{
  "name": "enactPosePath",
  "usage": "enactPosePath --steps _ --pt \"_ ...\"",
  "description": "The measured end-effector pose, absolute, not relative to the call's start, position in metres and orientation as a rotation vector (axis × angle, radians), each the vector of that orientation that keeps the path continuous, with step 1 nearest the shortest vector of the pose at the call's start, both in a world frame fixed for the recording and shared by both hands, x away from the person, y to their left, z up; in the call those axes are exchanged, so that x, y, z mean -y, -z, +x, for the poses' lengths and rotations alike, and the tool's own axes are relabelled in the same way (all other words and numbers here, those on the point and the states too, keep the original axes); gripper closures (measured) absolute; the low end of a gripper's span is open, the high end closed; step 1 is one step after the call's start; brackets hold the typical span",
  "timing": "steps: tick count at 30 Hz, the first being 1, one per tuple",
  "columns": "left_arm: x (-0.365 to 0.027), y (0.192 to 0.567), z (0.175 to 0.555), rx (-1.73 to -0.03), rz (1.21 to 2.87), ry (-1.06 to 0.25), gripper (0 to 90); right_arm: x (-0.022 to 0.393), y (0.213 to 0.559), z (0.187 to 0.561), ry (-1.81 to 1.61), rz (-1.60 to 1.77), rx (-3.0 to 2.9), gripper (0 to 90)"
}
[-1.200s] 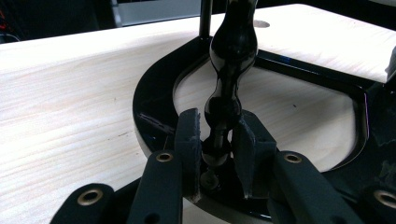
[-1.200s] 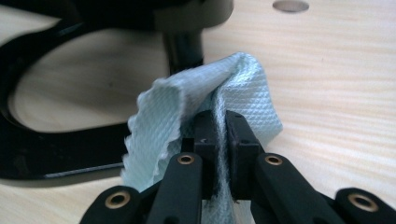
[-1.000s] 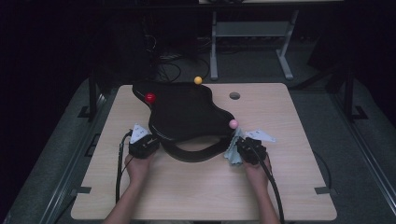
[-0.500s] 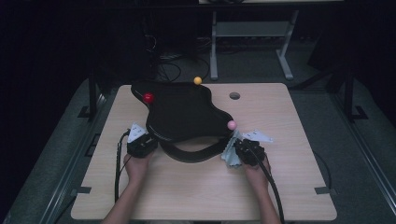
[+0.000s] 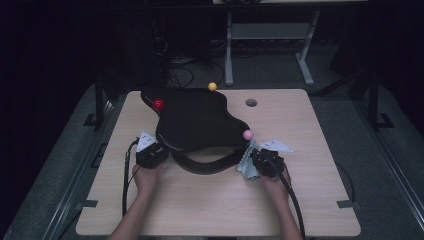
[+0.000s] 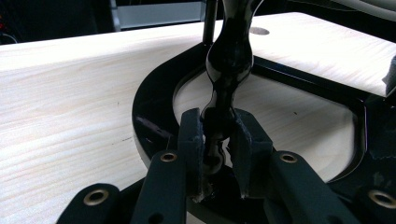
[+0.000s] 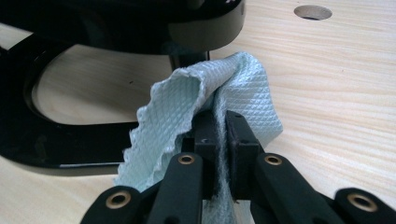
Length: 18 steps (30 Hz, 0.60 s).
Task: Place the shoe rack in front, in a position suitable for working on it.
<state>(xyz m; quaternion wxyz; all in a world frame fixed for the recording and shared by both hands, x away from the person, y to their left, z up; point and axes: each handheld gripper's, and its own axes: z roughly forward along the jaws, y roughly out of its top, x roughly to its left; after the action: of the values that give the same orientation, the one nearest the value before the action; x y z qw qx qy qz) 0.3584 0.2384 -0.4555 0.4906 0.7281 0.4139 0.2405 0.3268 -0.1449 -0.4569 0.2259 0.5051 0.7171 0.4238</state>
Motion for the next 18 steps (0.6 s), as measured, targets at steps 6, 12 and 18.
enactPosePath --steps 6,12,18 --pt "-0.231 0.456 0.357 -0.991 1.77 -0.576 74.6 0.149 0.456 0.319 -1.151 1.387 -1.984 84.7" --pt "-0.212 0.456 0.355 -0.94 1.797 -0.565 74.6 0.168 0.457 0.304 -1.171 1.423 -1.959 84.7" --pt "-0.191 0.454 0.353 -0.878 1.84 -0.537 74.6 0.19 0.46 0.285 -1.183 1.453 -1.904 84.7"
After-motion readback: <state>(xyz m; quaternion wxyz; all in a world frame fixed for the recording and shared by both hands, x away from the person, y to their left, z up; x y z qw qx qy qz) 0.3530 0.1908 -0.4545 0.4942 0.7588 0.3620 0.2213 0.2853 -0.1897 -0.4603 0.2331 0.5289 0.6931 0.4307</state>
